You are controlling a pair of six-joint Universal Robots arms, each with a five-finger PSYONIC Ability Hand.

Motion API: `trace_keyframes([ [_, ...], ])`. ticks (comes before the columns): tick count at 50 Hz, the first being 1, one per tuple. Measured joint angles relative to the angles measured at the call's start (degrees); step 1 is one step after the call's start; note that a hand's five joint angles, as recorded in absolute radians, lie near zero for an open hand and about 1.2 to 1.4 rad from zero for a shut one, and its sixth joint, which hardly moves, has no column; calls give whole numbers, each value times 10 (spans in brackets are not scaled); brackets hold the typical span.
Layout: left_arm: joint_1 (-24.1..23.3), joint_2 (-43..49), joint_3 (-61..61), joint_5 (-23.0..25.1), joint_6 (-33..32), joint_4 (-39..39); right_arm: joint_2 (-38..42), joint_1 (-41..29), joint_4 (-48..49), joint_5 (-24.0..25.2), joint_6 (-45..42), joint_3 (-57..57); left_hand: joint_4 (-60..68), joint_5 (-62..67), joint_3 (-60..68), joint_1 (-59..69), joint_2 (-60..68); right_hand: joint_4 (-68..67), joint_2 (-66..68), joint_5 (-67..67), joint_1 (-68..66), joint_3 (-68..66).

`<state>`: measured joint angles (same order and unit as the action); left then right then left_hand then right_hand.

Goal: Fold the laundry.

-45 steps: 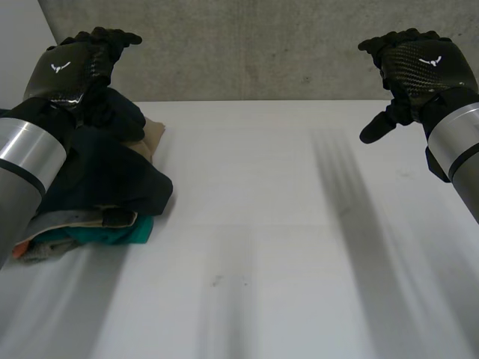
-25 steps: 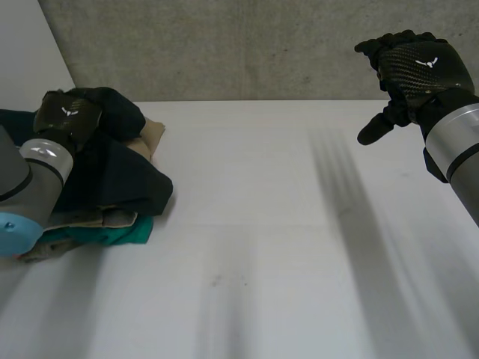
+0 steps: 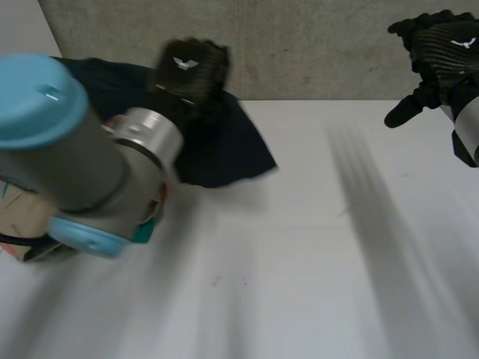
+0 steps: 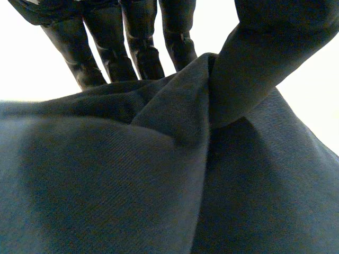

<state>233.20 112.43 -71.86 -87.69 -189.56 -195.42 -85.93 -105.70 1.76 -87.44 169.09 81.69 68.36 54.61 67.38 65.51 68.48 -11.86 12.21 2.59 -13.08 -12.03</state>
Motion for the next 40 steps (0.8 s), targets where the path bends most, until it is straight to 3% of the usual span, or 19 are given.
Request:
trace_keyframes([
  [7,-58,112,34,7,45,-27,1,19,0,-1,0,-3,-18,-19,-18,-27,-30,0,0,0,0,0],
  [8,-61,122,36,9,46,-28,2,20,0,-1,0,-3,-154,-153,-153,-167,-157,0,0,0,0,0],
  [9,-63,132,37,11,47,-30,3,22,0,-1,0,-3,-179,-178,-189,-210,-194,0,0,0,0,0],
  [10,-65,141,38,14,47,-31,4,23,0,0,-1,-3,-339,-337,-345,-395,-353,0,0,0,0,0],
  [12,-67,147,35,18,45,-31,9,25,-1,0,-3,-5,-400,-396,-392,-457,-402,0,0,0,0,0],
  [13,-67,146,32,19,43,-30,13,26,-2,1,-5,-5,-533,-500,-519,-543,-536,0,0,0,0,0],
  [16,-66,125,17,21,37,-27,24,26,-4,2,-12,-8,-566,-519,-551,-546,-565,0,0,0,0,0],
  [28,-25,-110,-158,0,-33,41,77,16,-72,42,-78,-18,-566,-519,-551,-546,-565,0,0,0,0,0],
  [40,-28,-120,-307,-91,-35,89,133,-62,-112,148,-176,25,-566,-519,-551,-544,-565,0,0,0,0,0],
])
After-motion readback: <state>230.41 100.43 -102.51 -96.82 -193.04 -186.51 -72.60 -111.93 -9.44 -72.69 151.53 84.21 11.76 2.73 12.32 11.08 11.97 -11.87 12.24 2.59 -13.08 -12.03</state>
